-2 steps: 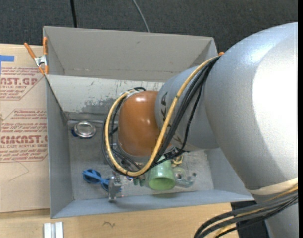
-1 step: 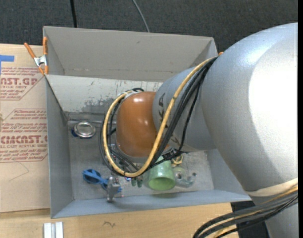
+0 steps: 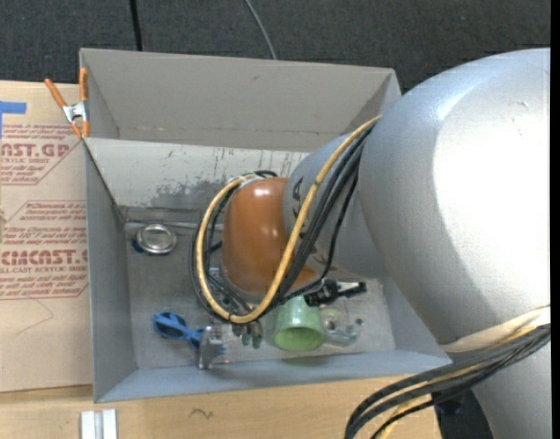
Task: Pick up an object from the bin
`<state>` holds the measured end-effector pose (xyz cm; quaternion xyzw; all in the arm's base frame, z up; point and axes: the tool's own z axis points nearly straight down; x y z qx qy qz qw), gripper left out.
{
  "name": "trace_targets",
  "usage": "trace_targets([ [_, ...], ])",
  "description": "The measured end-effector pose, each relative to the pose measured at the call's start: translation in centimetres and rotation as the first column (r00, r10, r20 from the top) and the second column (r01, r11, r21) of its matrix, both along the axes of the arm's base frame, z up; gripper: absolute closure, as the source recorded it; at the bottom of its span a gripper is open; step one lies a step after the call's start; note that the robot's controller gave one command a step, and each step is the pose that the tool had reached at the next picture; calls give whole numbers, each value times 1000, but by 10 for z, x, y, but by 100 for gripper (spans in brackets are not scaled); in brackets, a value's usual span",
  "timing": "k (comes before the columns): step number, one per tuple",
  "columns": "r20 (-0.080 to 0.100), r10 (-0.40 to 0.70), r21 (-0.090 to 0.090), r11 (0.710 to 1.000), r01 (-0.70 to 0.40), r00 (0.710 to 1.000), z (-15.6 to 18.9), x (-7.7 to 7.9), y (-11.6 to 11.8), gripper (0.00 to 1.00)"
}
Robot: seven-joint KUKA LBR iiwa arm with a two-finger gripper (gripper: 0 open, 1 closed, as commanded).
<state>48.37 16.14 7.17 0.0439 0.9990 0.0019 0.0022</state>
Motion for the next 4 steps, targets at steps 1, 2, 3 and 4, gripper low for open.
trace_targets([
  [1, -3, 2, -1, 1000, -2, 1000, 1, 0, 1, 0],
  [2, -6, 2, -1, 1000, -2, 1000, 2, 0, 2, 100],
  [3, -3, 3, -2, 1000, -3, 1000, 29, 0, 3, 100],
  [4, -2, 4, -2, 1000, -4, 1000, 62, 1, 4, 100],
])
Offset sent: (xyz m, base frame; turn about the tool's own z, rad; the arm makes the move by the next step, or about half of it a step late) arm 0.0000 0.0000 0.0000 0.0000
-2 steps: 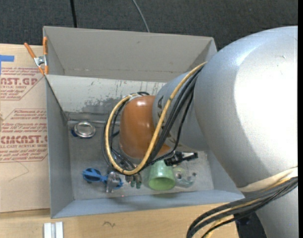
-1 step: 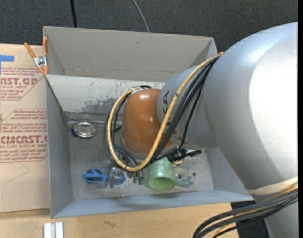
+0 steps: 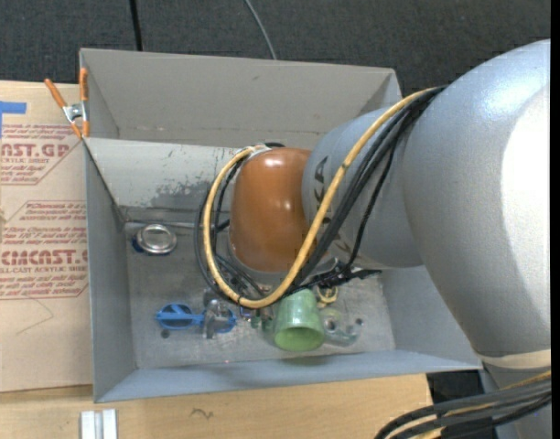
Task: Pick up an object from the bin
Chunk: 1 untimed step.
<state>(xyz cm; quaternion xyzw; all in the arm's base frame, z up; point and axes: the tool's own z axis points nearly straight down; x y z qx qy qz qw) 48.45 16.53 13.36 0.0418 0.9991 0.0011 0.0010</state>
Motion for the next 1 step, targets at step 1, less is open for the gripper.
trace_targets([
  [1, 0, 1, 0, 1000, -1, 1000, 24, 0, 1, 100],
])
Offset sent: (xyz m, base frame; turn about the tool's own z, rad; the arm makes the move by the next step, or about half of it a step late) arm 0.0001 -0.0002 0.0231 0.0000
